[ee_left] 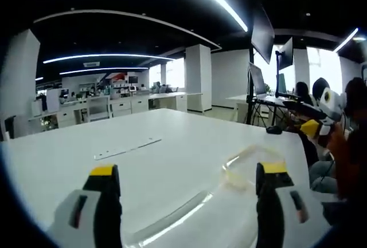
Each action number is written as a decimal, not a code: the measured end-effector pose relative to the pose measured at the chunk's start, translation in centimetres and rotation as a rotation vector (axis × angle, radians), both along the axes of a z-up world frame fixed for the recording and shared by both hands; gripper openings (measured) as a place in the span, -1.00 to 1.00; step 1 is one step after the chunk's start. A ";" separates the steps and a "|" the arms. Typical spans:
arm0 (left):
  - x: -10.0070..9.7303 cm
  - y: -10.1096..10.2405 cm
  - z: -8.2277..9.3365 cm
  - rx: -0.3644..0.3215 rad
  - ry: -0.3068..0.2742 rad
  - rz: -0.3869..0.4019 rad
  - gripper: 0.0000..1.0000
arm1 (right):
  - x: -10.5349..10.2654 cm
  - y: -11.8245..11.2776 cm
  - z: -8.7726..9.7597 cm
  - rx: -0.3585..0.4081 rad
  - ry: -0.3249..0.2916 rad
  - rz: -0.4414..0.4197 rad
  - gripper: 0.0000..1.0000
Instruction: Snap each plastic latch of the storage box into its locked position after aligning the lid with the box until every specified latch is closed and the lid sits flush.
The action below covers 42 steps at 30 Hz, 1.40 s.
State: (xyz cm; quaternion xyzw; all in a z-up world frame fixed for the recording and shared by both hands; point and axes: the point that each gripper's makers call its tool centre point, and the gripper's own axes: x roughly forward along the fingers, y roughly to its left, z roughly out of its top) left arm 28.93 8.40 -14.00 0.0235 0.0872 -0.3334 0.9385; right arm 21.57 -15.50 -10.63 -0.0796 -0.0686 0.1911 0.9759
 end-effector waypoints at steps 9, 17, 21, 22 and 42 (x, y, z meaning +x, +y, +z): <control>0.1 -0.1 -0.1 -0.007 0.004 0.002 0.98 | 0.0 0.1 -0.1 -0.005 0.001 0.000 0.97; 0.4 -0.2 0.0 -0.022 0.011 -0.001 0.98 | 0.0 0.3 -0.1 -0.004 0.000 0.004 0.97; 0.4 -0.4 -0.1 -0.026 0.011 -0.006 0.98 | -0.1 0.5 0.0 -0.005 -0.002 0.009 0.97; 0.4 -0.4 -0.1 -0.025 0.009 -0.007 0.98 | -0.1 0.5 -0.1 -0.006 -0.001 0.009 0.97; 0.3 -1.4 -0.3 -0.037 0.025 -0.037 0.96 | -0.3 0.9 -0.2 -0.006 0.001 0.016 0.97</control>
